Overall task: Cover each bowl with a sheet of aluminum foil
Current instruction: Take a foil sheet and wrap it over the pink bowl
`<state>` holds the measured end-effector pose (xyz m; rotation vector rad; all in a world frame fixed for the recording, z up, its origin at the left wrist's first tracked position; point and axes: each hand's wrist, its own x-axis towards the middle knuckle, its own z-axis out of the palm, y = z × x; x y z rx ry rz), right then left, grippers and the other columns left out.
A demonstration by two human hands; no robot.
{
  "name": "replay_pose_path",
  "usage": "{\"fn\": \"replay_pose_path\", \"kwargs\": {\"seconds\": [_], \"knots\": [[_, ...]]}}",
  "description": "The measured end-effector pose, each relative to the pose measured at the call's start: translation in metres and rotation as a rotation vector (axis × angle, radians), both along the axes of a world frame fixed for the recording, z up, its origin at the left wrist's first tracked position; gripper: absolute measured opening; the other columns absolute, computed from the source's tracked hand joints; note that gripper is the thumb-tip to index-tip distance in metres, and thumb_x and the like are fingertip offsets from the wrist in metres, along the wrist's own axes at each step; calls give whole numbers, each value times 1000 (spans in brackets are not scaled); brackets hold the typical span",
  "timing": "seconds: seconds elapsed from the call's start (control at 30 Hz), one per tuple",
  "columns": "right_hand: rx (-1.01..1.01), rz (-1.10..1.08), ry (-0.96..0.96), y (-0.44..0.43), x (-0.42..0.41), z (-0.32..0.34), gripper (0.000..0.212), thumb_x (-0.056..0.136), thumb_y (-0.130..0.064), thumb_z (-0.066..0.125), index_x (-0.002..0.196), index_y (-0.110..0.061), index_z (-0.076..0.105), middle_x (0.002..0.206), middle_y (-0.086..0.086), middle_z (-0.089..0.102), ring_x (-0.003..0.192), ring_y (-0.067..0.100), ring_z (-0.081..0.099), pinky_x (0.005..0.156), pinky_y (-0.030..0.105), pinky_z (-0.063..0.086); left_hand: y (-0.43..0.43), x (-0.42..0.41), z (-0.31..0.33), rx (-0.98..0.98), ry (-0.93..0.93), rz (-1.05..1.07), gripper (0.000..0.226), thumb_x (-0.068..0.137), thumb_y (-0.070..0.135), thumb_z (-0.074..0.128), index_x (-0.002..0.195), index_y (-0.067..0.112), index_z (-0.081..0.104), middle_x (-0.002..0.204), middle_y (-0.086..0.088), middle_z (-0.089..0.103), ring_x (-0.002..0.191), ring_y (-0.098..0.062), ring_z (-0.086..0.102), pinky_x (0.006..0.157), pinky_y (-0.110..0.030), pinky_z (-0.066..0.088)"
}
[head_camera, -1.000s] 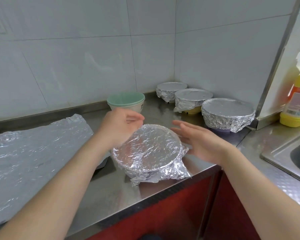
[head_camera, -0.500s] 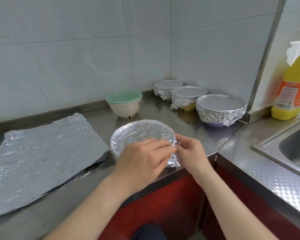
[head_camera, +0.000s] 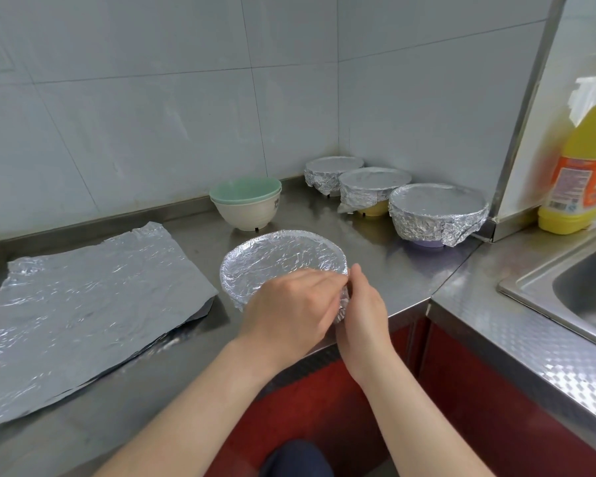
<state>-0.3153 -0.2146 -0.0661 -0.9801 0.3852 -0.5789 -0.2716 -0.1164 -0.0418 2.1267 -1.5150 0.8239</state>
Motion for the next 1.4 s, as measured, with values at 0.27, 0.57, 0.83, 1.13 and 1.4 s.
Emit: {"fn": "replay_pose_path", "kwargs": {"seconds": [0.27, 0.57, 0.83, 1.13, 1.4], "knots": [[-169, 53, 48, 1, 1, 1, 40, 103, -37, 36, 93, -17, 69, 77, -5, 72, 81, 10, 68, 72, 25, 53, -1, 0, 8, 6, 141, 32, 20, 88, 19, 51, 94, 16, 69, 88, 5, 70, 80, -19, 64, 68, -36, 51], [-265, 22, 56, 5, -3, -8, 36, 101, -19, 40, 79, -20, 67, 77, -3, 67, 79, 10, 62, 73, 27, 48, -13, 3, 10, -66, 173, 2, 19, 84, 13, 54, 92, 13, 72, 88, 2, 72, 82, -20, 66, 71, -34, 53], [-96, -9, 127, 10, 11, -3, 55, 81, -59, 44, 116, -22, 67, 118, -1, 69, 113, 16, 62, 100, 39, 47, -5, 1, 33, -309, 335, 2, 26, 81, 14, 56, 98, 14, 76, 98, 4, 75, 90, -8, 66, 85, -24, 49], [-91, -6, 166, 8, 20, 6, 81, 66, -61, 54, 140, -30, 46, 141, -12, 50, 130, 11, 47, 111, 42, 37, 38, 82, 31, -681, 1284, 237, 35, 89, 10, 58, 123, 17, 63, 99, 7, 67, 83, -4, 63, 69, -17, 50], [-158, -117, 184, 15, 27, 7, 45, 101, -41, 30, 116, -9, 58, 120, 0, 62, 112, 19, 57, 102, 37, 43, 22, 80, 12, -1000, 1462, 164, 28, 94, 7, 51, 118, 11, 65, 94, -5, 70, 76, -17, 67, 63, -27, 53]]}}
